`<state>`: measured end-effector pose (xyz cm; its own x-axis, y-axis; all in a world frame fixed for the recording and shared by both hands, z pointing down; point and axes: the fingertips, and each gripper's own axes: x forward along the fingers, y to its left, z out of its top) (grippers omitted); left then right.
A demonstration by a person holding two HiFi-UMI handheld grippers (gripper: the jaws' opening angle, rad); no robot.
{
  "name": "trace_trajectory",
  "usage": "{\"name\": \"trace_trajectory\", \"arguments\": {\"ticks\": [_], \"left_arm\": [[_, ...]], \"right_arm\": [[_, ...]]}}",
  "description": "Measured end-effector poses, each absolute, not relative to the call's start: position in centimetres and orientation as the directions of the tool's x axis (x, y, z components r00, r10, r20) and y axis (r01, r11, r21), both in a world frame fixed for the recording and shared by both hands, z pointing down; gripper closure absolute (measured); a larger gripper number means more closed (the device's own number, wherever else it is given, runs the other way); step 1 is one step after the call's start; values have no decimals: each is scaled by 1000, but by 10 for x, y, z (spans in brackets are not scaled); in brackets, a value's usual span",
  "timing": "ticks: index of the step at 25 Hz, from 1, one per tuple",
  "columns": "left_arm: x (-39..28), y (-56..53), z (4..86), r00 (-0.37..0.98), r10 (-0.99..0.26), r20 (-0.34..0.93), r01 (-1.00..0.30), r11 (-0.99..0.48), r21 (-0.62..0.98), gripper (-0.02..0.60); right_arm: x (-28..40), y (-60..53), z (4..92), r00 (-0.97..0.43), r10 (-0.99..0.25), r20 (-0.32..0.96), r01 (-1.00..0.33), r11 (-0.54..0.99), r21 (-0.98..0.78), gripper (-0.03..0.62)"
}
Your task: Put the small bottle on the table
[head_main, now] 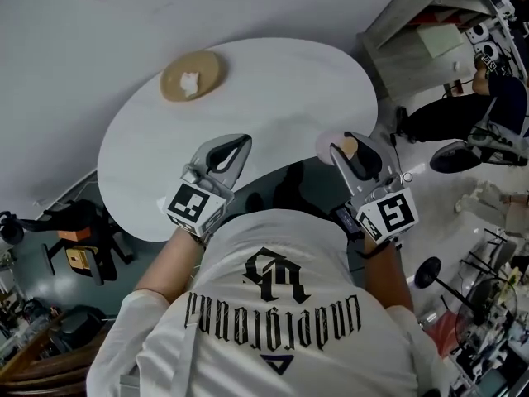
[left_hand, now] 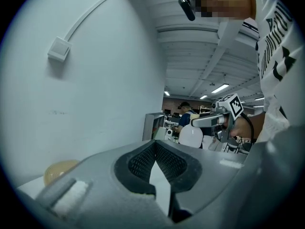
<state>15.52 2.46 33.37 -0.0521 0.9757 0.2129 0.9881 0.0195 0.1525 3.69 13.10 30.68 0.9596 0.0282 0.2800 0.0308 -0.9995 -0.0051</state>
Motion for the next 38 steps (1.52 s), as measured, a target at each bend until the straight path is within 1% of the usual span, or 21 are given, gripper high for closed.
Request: {"name": "trace_trajectory", "arguments": {"ticks": [8,16,24,38], "left_arm": [[174,80,367,-44,962,270,983,-6,182,575],[181,131,411,-62,941,334,974,-16,225,575],[186,173,442,-81,924,374,971,-11,238,575],[178,232,494,-114,895,431,966,-1,259,575]], "right_arm": [[61,192,352,937,-7,349,7,-999,-41,456],[80,244,409,892,-42,451,-14,-998,-66,456],[97,276,457,863,-81,498,-75,-997,-33,456],[105,329,554,795,-136,592,-94,-990,-101,454]]}}
